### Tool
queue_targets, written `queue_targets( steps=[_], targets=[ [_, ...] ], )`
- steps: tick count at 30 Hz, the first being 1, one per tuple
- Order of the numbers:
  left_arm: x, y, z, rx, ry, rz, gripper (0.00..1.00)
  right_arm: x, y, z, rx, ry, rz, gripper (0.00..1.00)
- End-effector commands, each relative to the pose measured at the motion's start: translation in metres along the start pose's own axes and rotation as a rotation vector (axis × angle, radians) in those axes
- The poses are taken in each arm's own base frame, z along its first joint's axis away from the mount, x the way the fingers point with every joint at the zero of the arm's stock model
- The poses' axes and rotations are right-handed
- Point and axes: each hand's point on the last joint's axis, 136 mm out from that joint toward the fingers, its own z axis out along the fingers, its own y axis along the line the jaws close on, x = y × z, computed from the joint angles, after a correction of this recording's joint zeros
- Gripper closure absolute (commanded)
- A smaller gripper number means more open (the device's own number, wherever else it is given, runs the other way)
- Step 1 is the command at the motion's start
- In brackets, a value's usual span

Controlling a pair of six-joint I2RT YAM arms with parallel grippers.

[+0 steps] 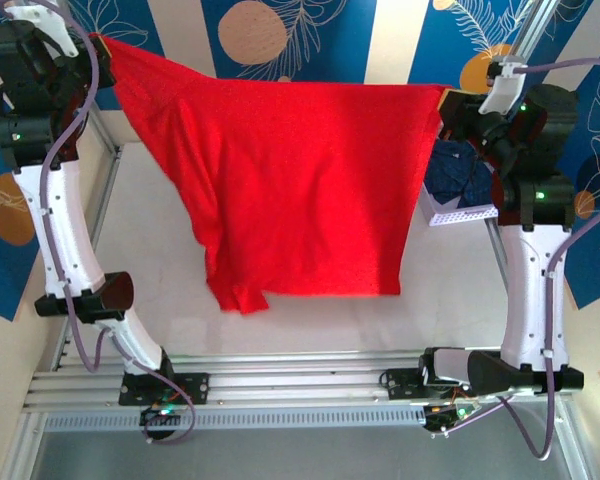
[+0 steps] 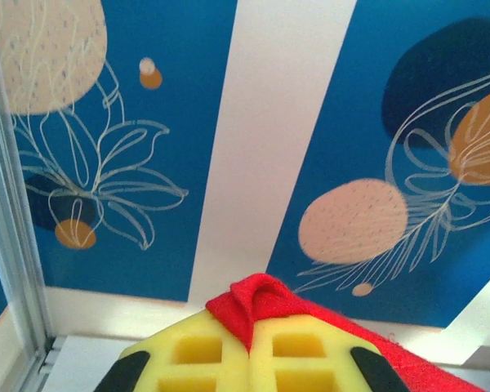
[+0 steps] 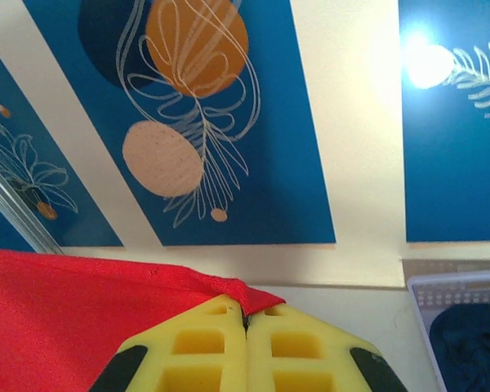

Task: Fold the inside-out t-shirt

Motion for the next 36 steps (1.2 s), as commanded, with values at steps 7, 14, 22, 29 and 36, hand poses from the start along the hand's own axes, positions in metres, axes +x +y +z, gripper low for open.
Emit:
queue_targets(
  steps=[7, 14, 22, 29, 36],
  targets=[
    [-0.092, -0.044, -0.150, 0.059, -0.330, 0.079, 1.00, -0.054, 0.041, -0.080, -0.036, -0.194, -0.087, 1.00],
    [-0.105, -0.057, -0.232, 0.039, -0.446, 0.144, 1.00, -0.065, 0.064, -0.145, -0.037, -0.289, -0.130, 1.00],
    [-0.113, -0.053, -0.237, 0.003, -0.485, 0.159, 1.00, -0.075, 0.065, -0.159, -0.005, -0.323, -0.161, 1.00],
    [-0.073, -0.021, -0.096, -0.012, -0.268, 0.130, 1.00, -0.063, 0.028, -0.075, 0.037, -0.220, -0.140, 1.00],
    [0.029, 0.025, 0.074, -0.017, 0.005, 0.085, 1.00, 0.008, -0.034, 0.070, 0.063, 0.012, -0.064, 1.00]
  ],
)
